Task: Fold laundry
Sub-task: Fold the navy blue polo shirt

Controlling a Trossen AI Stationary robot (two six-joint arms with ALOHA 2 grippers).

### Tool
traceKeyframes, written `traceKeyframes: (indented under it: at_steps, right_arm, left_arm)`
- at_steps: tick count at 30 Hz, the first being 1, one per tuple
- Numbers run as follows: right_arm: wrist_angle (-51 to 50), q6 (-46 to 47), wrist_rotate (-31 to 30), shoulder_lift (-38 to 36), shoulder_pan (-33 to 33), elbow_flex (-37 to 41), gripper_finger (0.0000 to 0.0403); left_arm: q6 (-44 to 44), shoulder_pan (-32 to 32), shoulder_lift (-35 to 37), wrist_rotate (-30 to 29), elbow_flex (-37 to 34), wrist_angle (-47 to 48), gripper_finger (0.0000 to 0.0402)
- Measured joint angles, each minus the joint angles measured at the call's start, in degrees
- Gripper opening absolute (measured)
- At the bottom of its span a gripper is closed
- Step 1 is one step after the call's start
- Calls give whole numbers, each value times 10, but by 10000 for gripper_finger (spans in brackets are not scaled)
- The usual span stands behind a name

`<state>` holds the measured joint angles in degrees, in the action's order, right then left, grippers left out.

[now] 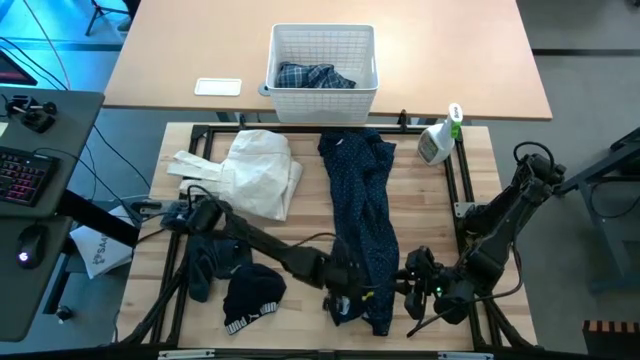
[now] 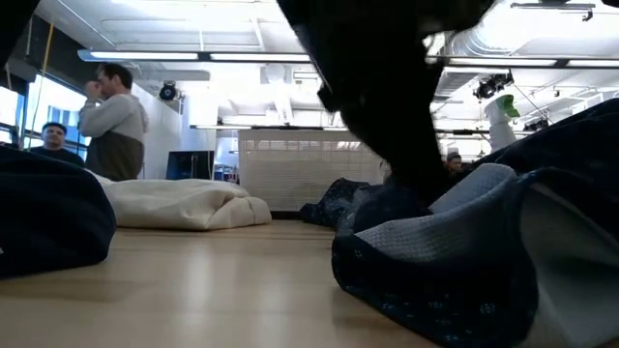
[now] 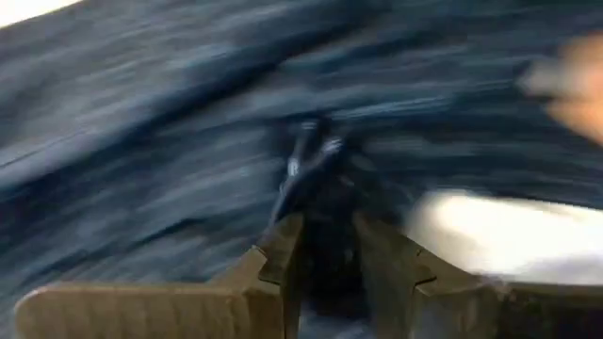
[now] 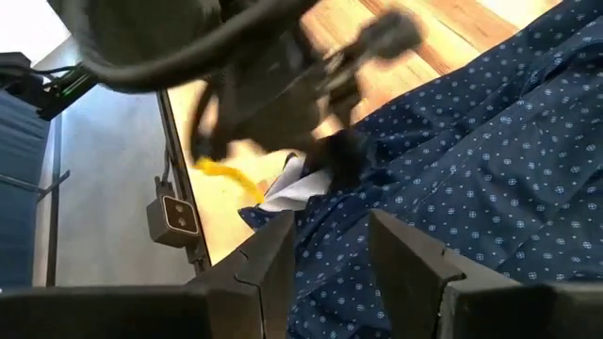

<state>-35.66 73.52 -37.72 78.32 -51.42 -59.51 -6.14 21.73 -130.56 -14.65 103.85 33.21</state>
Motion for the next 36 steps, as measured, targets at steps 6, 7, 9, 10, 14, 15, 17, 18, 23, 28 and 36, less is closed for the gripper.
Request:
traceKeyframes:
  at_steps: [6, 7, 9, 10, 14, 15, 17, 18, 23, 28, 36]
  right_arm:
    - [0, 2, 4, 0, 0, 0, 131]
    - [1, 2, 5, 0, 0, 0, 131]
    - [0, 2, 5, 0, 0, 0, 131]
    - [1, 2, 5, 0, 0, 0, 131]
    - [3, 2, 7, 0, 0, 0, 131]
    - [3, 2, 7, 0, 0, 0, 131]
    - [3, 1, 7, 0, 0, 0, 131]
    - [2, 1, 7, 0, 0, 0, 131]
    - [-1, 0, 6, 0, 0, 0, 131]
    - [-8, 0, 2, 0, 0, 0, 131]
    - [-12, 0, 2, 0, 0, 0, 131]
  left_arm:
    - [-142, -30, 15, -128, 0, 111, 63]
    - [-151, -37, 21, -113, 0, 123, 61]
    - [-149, -48, 24, -66, 0, 136, 57]
    - [-136, -52, 24, -30, 0, 136, 55]
    - [-68, -44, 22, 86, 0, 121, 47]
    - [-55, -39, 23, 92, 0, 115, 45]
    - [-32, -28, 23, 94, 0, 104, 43]
    - [-24, -22, 23, 92, 0, 91, 42]
    - [30, 0, 23, 82, 0, -1, 53]
    - [113, 6, 23, 66, 0, -61, 89]
    - [99, -9, 2, -41, 0, -60, 145]
